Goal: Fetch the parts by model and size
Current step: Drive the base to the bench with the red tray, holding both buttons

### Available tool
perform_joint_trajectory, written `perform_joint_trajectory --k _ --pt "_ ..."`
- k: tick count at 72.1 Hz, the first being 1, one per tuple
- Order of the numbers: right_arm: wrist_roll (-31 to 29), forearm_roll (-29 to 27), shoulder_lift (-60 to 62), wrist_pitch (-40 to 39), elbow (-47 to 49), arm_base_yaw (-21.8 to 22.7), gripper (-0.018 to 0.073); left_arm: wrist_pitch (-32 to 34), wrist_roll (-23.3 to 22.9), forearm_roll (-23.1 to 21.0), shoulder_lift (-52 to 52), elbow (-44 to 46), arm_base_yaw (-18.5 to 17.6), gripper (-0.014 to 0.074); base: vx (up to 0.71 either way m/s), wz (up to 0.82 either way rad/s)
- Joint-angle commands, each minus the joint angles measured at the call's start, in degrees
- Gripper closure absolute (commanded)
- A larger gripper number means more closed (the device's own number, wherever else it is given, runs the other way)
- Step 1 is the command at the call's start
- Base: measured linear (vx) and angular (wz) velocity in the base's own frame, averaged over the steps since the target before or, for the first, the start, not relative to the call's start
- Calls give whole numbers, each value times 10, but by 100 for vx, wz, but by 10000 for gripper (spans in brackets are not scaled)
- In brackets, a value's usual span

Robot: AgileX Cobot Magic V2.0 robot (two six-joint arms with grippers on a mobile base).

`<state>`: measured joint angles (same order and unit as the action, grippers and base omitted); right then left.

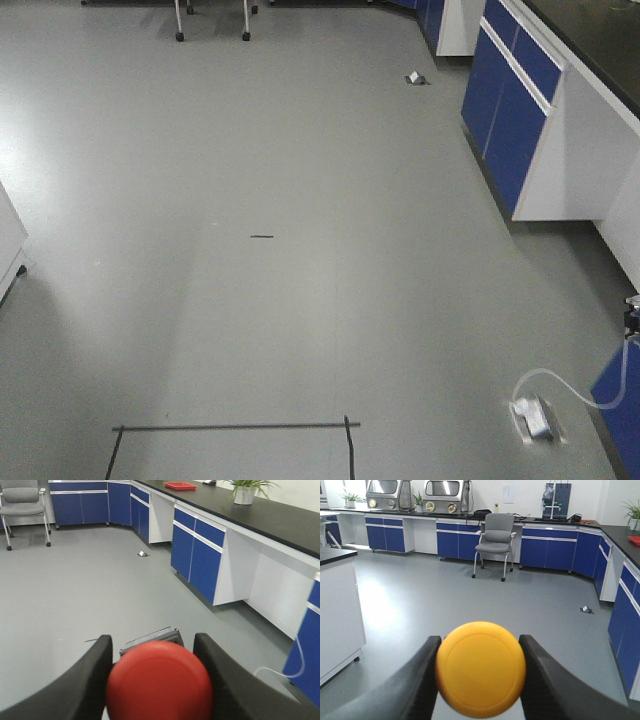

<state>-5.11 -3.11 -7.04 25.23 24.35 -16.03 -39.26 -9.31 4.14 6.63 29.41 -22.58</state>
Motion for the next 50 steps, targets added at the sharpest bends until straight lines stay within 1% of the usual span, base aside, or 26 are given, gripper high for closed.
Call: perform_joint_trajectory --k 1,33,50 --pt "-3 1 -6 -47 15 1 569 47 0 -2 9 14 -2 604 59 13" --pt "-3 1 -6 -47 15 1 569 47 0 -2 9 14 -2 604 58 9" --pt "-3 1 -6 -47 15 1 569 47 0 -2 9 14 -2 604 62 0"
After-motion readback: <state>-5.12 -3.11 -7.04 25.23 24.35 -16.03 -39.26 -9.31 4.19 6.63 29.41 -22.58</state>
